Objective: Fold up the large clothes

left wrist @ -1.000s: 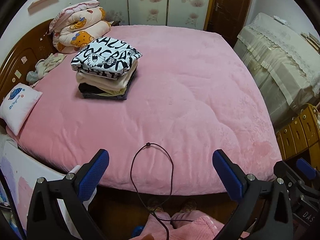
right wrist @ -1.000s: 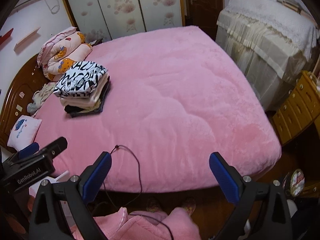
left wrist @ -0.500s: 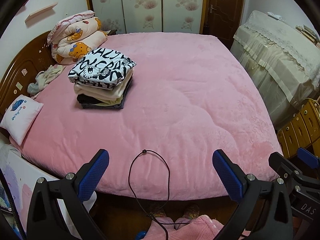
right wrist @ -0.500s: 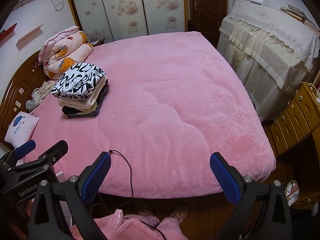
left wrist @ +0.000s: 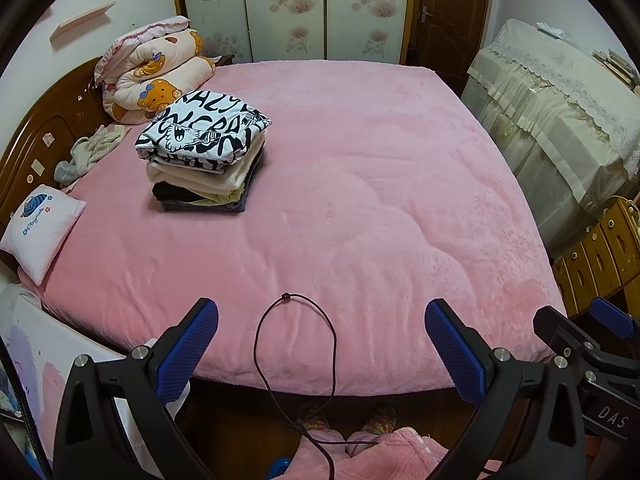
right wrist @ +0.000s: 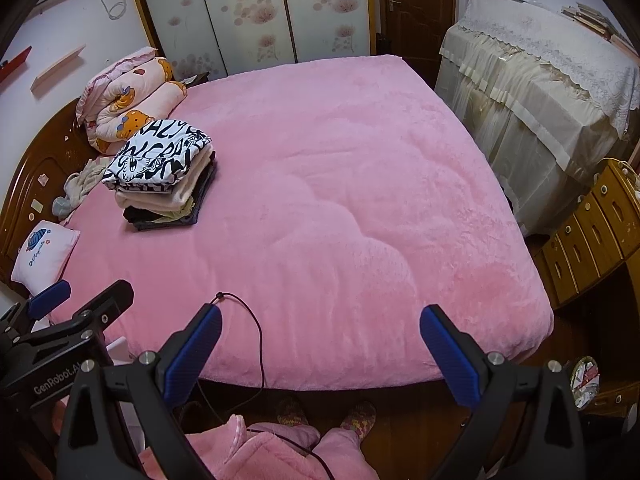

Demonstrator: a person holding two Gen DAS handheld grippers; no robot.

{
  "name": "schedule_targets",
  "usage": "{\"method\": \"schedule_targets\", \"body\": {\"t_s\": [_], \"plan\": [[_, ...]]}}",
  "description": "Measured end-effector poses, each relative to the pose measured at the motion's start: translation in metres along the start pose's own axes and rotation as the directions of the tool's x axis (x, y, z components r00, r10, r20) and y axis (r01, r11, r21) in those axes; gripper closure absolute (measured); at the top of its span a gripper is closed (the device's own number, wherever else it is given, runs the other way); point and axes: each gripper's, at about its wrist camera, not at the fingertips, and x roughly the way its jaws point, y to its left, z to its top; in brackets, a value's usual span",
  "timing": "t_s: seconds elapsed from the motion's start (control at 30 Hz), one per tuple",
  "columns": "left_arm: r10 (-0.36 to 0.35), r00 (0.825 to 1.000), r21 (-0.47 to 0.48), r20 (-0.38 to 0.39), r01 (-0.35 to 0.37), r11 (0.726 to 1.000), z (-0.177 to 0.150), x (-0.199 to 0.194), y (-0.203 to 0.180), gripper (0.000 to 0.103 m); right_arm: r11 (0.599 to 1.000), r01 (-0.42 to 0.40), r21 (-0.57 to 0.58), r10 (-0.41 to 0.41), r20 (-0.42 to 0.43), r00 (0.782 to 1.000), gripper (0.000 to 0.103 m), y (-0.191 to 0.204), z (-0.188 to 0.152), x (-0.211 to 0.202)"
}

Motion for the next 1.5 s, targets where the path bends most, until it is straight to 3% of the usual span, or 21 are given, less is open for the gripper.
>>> {"method": "schedule_targets", "body": {"t_s": [0.87,1.5], "plan": [[-0.005,1.0,0.012,0.01,0.005,1.0,0.017,0.005,0.001,0.001,1.0,0.005,0.001,-0.005,0.001,1.0,0.003,-0.005,0.004,0.005],[0.005,1.0,0.022,0.016,-0.006,1.0,0.035,0.014,0.0,0.001,1.0,0.006,-0.007,-0.006,-0.013,1.0,0.003,-0.012,0.026,0.02]]}}
